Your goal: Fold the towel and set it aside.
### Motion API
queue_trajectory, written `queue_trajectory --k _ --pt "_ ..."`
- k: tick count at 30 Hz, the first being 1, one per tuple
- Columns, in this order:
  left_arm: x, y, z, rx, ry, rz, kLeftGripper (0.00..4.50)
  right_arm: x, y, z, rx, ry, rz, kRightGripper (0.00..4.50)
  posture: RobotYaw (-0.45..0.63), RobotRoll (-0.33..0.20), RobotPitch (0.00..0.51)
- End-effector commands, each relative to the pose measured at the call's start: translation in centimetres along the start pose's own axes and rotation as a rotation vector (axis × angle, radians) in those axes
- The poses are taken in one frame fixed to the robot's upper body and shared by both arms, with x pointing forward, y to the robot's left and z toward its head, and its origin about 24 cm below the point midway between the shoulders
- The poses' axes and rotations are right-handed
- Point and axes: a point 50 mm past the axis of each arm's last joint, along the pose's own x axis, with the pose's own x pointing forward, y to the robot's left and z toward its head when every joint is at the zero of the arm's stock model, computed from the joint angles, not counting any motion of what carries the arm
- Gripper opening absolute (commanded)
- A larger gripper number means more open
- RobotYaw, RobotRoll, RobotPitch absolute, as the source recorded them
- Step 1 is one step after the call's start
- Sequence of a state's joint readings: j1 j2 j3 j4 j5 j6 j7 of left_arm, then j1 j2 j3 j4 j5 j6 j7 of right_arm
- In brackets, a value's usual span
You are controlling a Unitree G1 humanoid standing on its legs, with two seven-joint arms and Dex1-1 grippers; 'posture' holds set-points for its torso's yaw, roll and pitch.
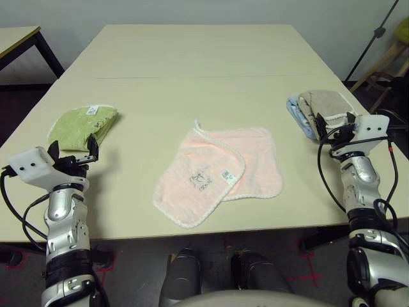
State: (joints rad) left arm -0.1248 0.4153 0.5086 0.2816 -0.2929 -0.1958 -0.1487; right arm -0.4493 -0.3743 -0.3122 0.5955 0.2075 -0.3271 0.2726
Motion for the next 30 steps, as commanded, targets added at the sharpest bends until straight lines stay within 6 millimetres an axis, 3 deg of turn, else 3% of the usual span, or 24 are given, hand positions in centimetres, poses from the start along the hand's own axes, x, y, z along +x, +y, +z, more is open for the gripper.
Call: queue_trajectory --k 1,7,13,18,20,24,30 --pt "-0.1 0.5 -0.1 0.013 0.008 0.005 4.5 0.0 0.2 0.8 -0.002 -0.032 0.036 4.47 0.16 0.0 0.089" --pt "0.5 1.5 2.2 0.017 -0.055 -0.02 4.5 -0.2 0.7 5.4 -0.056 -0.136 0.231 4.47 0.15 0.0 0.086" --pt "0.8 0.4 4.9 0.039 -0.011 -0.399 4.5 1.1 2.4 8.3 0.018 0.009 0.493 4.47 0.16 0.0 0.087" --pt "0.7 -2.0 6.9 0.031 0.099 -0.792 4.5 4.3 4.4 10.0 0.023 0.235 0.654 4.47 0.17 0.0 0.093" --pt "0.7 -3.3 7.7 0.046 0.133 -0.946 4.5 5.9 5.1 10.0 0.009 0.405 0.699 4.47 0.18 0.0 0.094" --pt "0.5 -5.1 8.2 0.051 0.172 -1.12 4.5 7.8 6.1 10.0 -0.015 0.529 0.818 4.47 0.21 0.0 0.097" --pt "-1.1 -8.1 7.9 0.012 0.216 -1.318 4.5 8.8 7.0 6.0 -0.069 0.746 0.792 4.47 0.24 0.0 0.093"
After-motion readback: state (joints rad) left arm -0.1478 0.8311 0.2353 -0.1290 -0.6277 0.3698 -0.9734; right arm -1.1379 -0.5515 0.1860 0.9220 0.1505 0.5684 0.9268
